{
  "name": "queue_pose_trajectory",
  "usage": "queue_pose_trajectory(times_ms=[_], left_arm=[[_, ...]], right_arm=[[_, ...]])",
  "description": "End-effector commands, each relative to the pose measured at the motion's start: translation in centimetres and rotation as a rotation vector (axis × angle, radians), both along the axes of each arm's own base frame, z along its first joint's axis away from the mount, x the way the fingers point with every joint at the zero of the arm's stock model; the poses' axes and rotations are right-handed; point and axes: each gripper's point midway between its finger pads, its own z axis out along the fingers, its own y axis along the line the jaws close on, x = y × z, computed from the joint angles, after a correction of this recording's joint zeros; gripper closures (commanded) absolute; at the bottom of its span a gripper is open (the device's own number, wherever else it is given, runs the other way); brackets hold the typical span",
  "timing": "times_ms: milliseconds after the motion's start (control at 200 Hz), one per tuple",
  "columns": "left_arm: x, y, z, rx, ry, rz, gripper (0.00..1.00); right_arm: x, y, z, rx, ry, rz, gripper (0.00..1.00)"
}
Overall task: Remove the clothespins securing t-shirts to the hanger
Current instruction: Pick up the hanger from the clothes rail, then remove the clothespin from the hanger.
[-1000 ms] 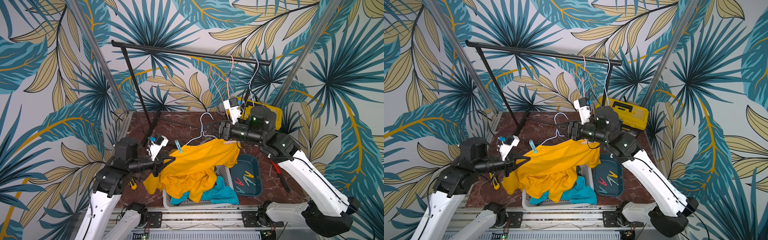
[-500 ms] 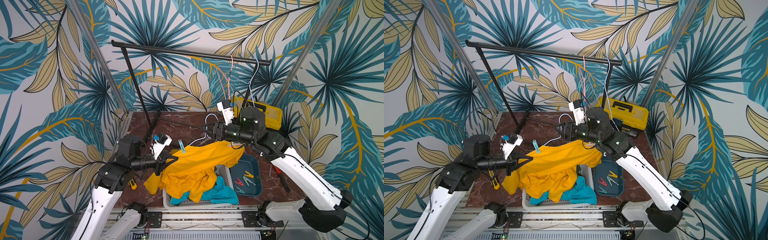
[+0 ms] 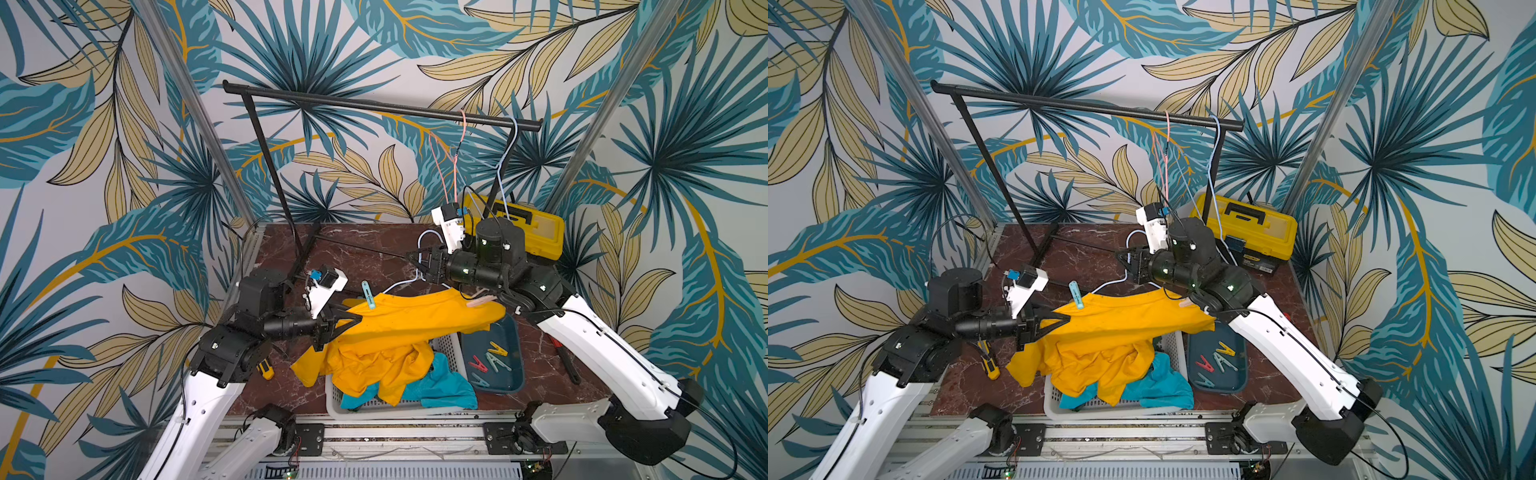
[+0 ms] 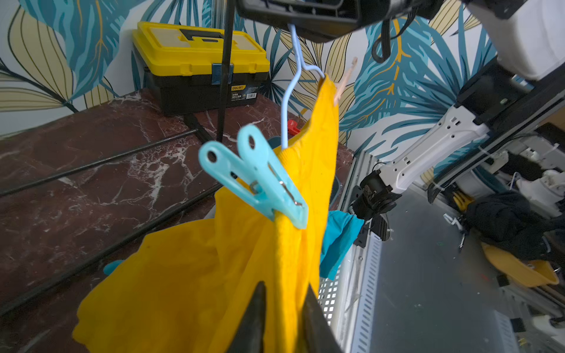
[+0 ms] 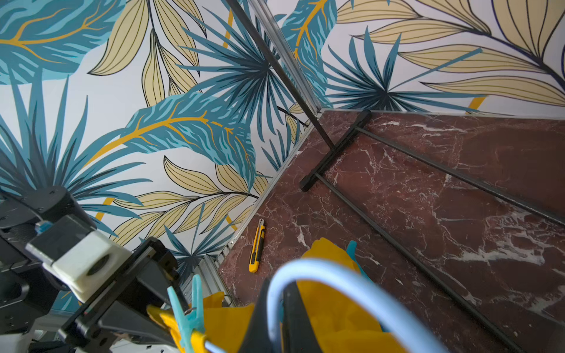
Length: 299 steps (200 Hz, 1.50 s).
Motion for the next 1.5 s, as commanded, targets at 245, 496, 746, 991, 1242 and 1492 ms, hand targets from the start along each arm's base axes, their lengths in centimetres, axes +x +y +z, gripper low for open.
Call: queue_pose_trajectory(times_ms=[245,496,746,991,1242,1492], left_arm=[[0.0,0.5,2.5,-0.035,-0.083,0.054,0.0],[1.7,0.3,5.5,-0.158,-0.018,0.074,0.0],[2.1,-1.1,8.5,-0.297,0.049,-0.039,0.0],[1.9,-2.4,8.4,-0.307,0.101,-0.102,0.1],[1.1,-3.4,7.8,-0.291,0.096,-0.128,0.21],[1.6,-3.5,6.9,-0.275,0.092,-0.119,0.33]], right_arm=[[-2.0,-1.1,1.1,0.07,-0.116,0.024,0.95],[-3.8,-1.9,2.5,0.142,-0.224,0.059,0.95],[-4.5,-2.6,2.6,0.142,-0.244,0.057,0.95],[-4.5,-3.0,2.3,0.133,-0.244,0.04,0.95],[-4.3,-2.8,2.2,0.133,-0.239,0.041,0.95],[-4.2,-2.6,2.1,0.135,-0.233,0.045,0.95]])
